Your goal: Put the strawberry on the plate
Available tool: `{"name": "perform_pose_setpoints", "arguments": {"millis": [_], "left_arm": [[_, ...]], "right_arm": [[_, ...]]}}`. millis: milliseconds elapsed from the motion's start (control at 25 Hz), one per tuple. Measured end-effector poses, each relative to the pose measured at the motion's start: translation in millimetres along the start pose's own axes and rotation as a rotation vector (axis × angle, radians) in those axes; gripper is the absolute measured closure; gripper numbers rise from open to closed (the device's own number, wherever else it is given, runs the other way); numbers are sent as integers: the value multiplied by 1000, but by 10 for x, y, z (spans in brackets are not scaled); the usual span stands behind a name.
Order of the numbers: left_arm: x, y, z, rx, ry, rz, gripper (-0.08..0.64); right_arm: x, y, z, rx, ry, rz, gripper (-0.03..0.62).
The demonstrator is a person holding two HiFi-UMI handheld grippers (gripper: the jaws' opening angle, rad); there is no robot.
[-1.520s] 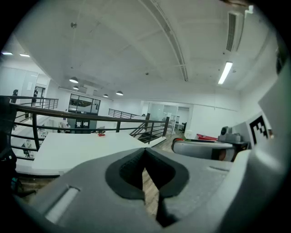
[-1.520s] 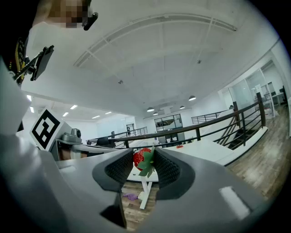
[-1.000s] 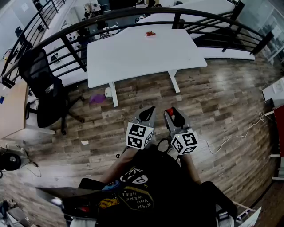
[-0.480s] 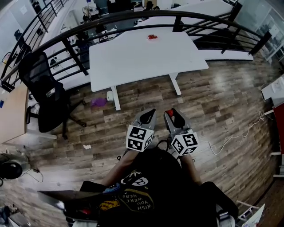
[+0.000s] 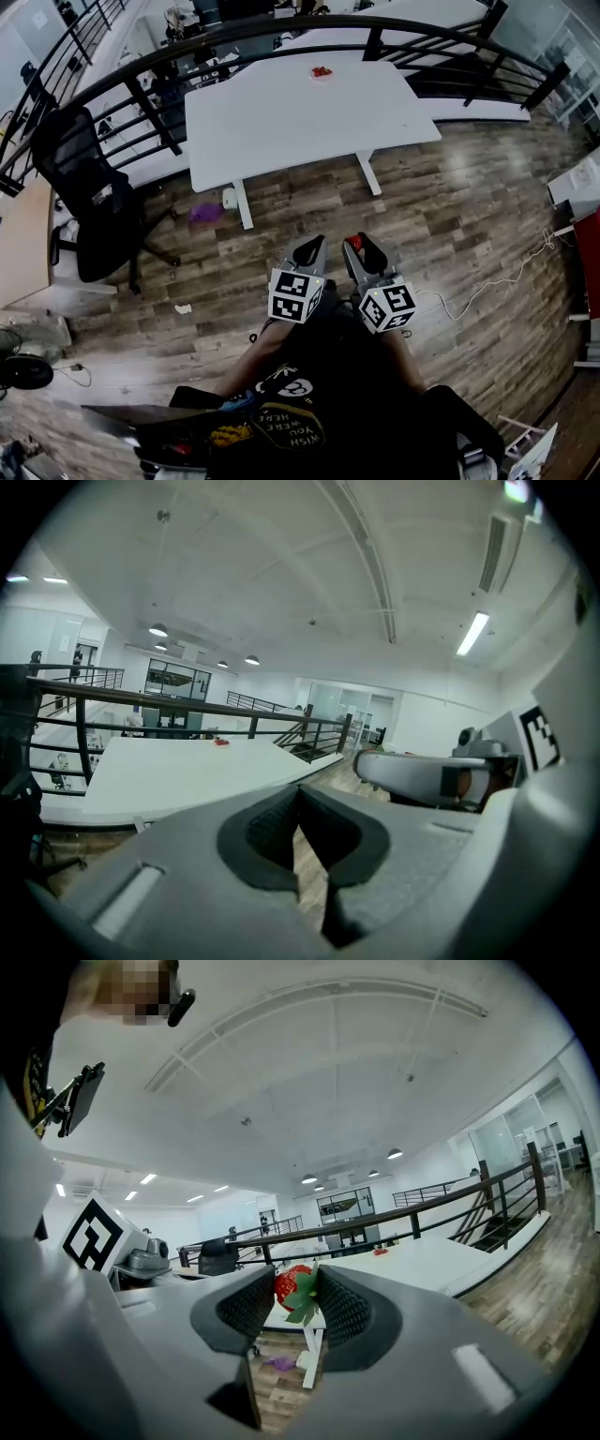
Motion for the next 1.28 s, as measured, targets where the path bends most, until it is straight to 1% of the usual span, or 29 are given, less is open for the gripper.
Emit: {"name": "perform_pose_setpoints", "arguments": {"millis": [240,480,800,1000,1120,1280], "left_arm": [[-61,105,151,-3,-12,-17,560],[-216,213,473,-19,-12,-14,560],[-567,238,1213,-12,-31,32,560],[-733,302,1590,-22,-27,47,560],[-771,308,1758,-34,-20,42,560],[-735,265,1927,-39,2,35,560]], "right_arm": [[-20,-118,234,-23,21,9,445],[-165,-356,505,-56,18,8,445],[-496,-990,837,-66,-10,-2,445],[-658,-1296,1044,-81,-22,8,445],[-677,-1445,1109,-93,-10,19,445],[-654,-1639,1149,-96,11,39,445]]}}
Point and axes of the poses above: the fingertips, and each gripper's own axes: z forward along the fingers, y to its left, x out of its underside, the point moved 6 cm from there along -z, backward along the fingers, and after that the axes turned 7 degrees about z, right-handed, at the moved point
